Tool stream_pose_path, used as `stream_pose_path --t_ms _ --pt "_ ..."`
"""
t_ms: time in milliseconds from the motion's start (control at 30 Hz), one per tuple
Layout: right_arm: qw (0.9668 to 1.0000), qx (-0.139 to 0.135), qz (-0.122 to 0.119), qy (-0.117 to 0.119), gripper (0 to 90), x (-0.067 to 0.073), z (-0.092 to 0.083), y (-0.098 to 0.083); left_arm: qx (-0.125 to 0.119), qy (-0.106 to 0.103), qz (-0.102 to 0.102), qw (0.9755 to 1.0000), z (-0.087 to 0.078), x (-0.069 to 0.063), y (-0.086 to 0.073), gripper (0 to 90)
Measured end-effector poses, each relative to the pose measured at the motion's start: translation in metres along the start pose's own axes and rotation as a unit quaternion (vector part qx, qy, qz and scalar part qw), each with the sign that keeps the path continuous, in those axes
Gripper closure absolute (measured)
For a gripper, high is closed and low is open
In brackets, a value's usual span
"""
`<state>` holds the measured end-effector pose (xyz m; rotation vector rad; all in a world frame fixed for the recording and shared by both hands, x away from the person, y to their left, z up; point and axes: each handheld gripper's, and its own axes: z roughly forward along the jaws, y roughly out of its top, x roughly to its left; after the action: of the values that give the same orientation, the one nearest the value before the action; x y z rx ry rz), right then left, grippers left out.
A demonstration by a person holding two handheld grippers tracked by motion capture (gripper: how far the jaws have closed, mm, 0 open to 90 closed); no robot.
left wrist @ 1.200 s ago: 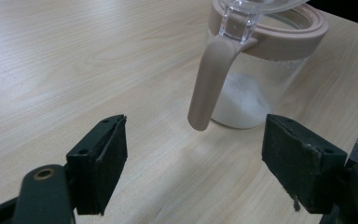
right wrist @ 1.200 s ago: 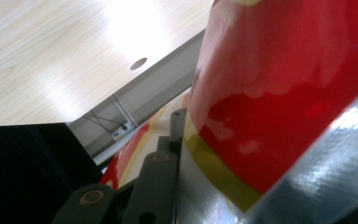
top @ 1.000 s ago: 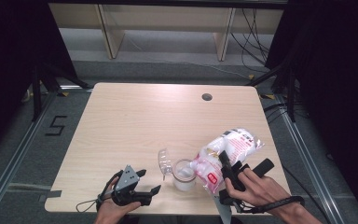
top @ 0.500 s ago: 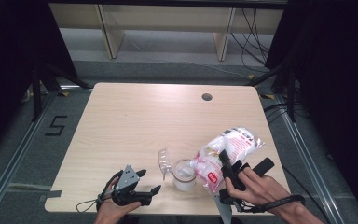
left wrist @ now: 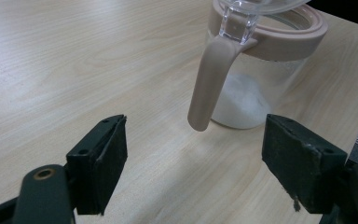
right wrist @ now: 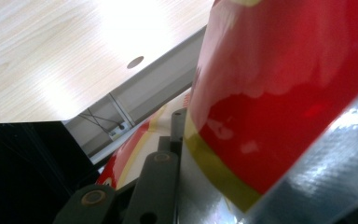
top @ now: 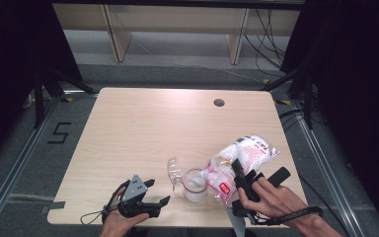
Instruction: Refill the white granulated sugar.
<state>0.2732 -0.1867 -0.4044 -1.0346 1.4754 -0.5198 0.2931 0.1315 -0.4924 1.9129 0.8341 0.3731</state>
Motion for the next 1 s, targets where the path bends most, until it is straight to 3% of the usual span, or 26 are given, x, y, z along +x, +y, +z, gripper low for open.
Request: stream_pose_path --t_ms 767,800,867,900,1000 --pt "1.0 -0.001 -0.003 0.004 81.9 0.0019 0.0004 0.0001 -0.002 -0.004 0.001 1.0 0.0006 0.0007 0.0 22.0" --pt "1.0 0.0 -0.003 0.005 81.9 0.0021 0.0003 0.0001 -0.002 -0.003 -0.01 0.9999 0.0008 -0.0005 -0.0004 22.0" --pt "0.9999 -0.003 -0.012 0.004 81.9 0.0014 -0.0001 0.0002 -0.001 -0.003 -0.007 1.0 0.0007 -0.0003 -0.0003 22.0" --pt "1.0 0.0 -0.003 0.004 81.9 0.0022 -0.0003 -0.0001 -0.002 -0.004 0.002 1.0 0.0007 0.0006 0.0001 22.0" --pt "1.0 0.0 -0.003 0.001 81.9 0.0024 -0.0004 -0.0003 0.0 -0.002 0.002 1.0 0.0005 0.0001 0.0001 22.0"
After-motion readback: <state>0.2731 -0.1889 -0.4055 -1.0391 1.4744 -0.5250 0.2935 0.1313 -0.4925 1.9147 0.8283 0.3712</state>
